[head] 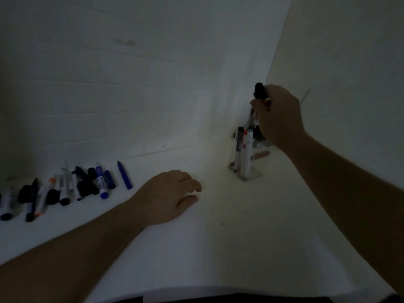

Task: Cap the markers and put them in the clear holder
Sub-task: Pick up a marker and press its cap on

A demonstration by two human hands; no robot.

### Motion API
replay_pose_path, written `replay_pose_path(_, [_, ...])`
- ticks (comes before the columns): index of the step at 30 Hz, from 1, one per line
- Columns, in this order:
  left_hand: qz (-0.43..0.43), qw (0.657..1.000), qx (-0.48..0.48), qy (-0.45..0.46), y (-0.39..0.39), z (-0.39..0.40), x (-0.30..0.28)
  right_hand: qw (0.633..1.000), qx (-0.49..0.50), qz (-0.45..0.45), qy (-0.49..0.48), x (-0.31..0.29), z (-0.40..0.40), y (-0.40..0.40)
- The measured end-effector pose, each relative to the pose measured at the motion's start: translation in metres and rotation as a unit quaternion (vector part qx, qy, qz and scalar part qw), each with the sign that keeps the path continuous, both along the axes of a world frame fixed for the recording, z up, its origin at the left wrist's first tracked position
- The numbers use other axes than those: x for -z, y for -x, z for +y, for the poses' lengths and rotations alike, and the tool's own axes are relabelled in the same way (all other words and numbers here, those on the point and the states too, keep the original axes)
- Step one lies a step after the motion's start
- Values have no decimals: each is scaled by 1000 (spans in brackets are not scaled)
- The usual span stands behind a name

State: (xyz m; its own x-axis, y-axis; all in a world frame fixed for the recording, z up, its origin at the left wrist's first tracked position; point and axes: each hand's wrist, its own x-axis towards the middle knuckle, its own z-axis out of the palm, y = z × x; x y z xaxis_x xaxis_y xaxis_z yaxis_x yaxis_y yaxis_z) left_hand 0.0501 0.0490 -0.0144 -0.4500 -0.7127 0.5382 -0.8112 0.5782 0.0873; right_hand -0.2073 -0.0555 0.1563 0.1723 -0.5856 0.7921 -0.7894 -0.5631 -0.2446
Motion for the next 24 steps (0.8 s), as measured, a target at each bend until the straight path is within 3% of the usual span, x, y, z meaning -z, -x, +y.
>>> replay_pose_path(9, [-20,999,2,31,-2,1,-1,982,128,106,-87,59,-14,28])
replay_pose_path(15, [-16,999,7,30,-2,1,-1,963,133,184,-147,62,-16,24])
replay_pose_path(21, [-23,999,16,33,-6,2,-3,970,85,161,-161,64,-11,26])
replay_pose_path(24, [-21,998,17,54,-14,-1,-12,988,64,88,-111,63,1,19])
